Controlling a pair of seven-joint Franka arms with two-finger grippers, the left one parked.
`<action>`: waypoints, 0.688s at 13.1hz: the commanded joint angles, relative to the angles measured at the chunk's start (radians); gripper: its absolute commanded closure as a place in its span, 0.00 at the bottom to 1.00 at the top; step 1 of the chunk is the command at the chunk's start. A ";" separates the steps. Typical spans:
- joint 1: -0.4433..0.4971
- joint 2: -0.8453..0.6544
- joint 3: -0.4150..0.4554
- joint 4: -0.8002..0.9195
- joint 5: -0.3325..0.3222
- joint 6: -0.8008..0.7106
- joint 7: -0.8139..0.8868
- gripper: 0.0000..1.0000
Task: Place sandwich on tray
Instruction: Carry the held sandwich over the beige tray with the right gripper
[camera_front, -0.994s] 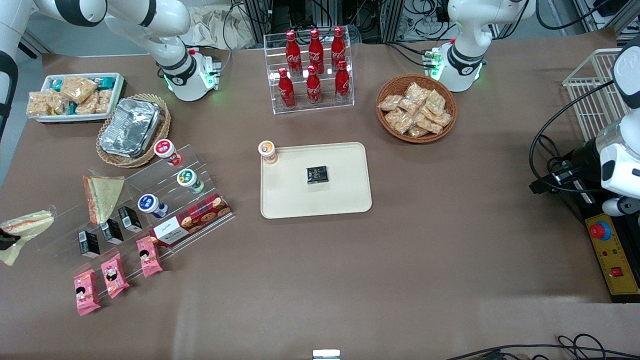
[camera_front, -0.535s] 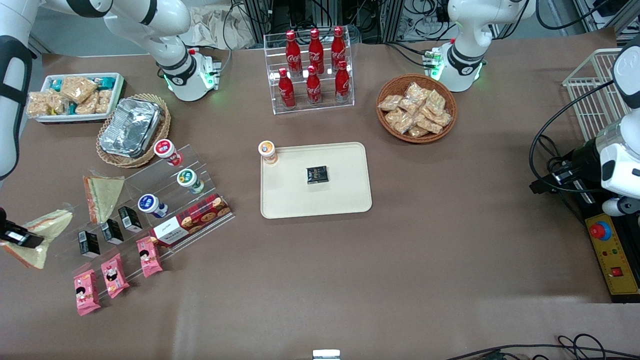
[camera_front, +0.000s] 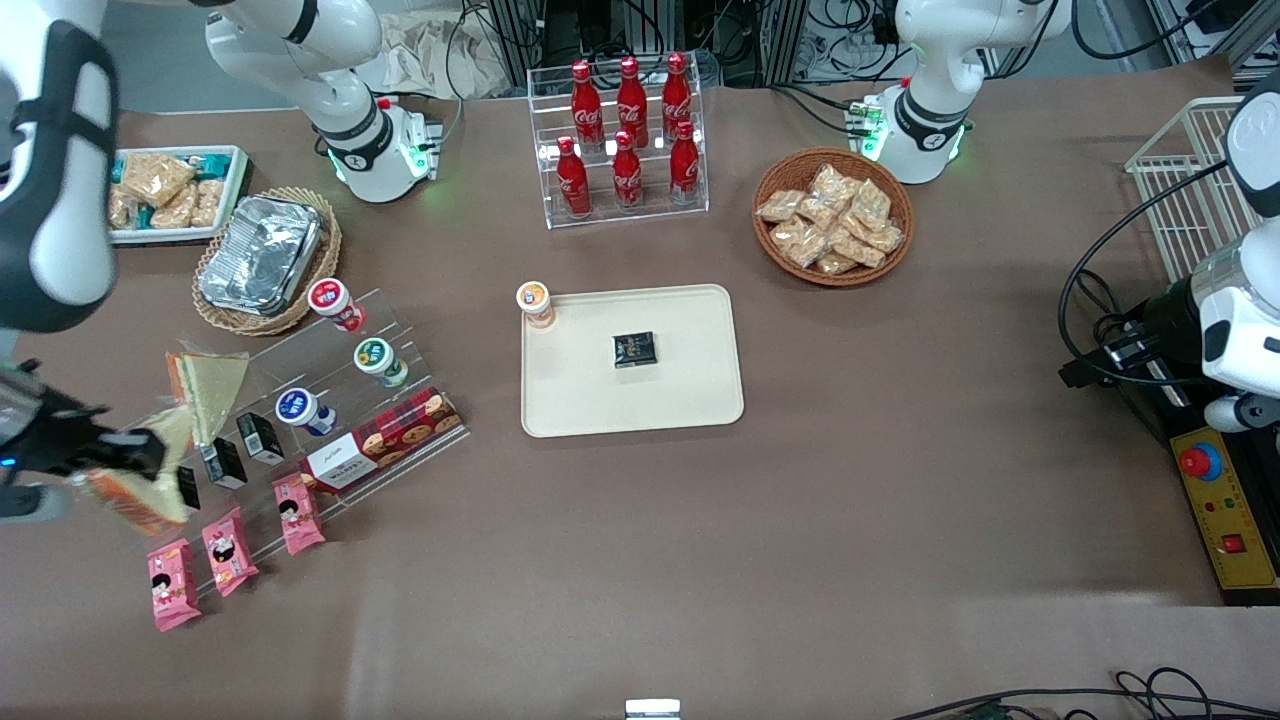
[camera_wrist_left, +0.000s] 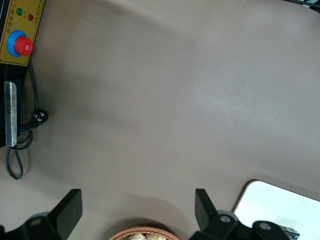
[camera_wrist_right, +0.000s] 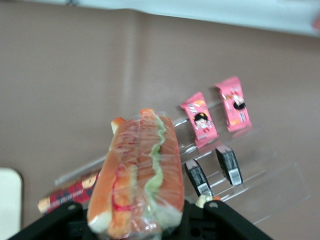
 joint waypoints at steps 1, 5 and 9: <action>0.136 -0.017 -0.008 -0.009 -0.092 -0.014 -0.182 1.00; 0.276 -0.005 0.003 -0.014 -0.042 -0.005 -0.392 1.00; 0.391 0.065 0.003 -0.041 0.049 0.081 -0.643 1.00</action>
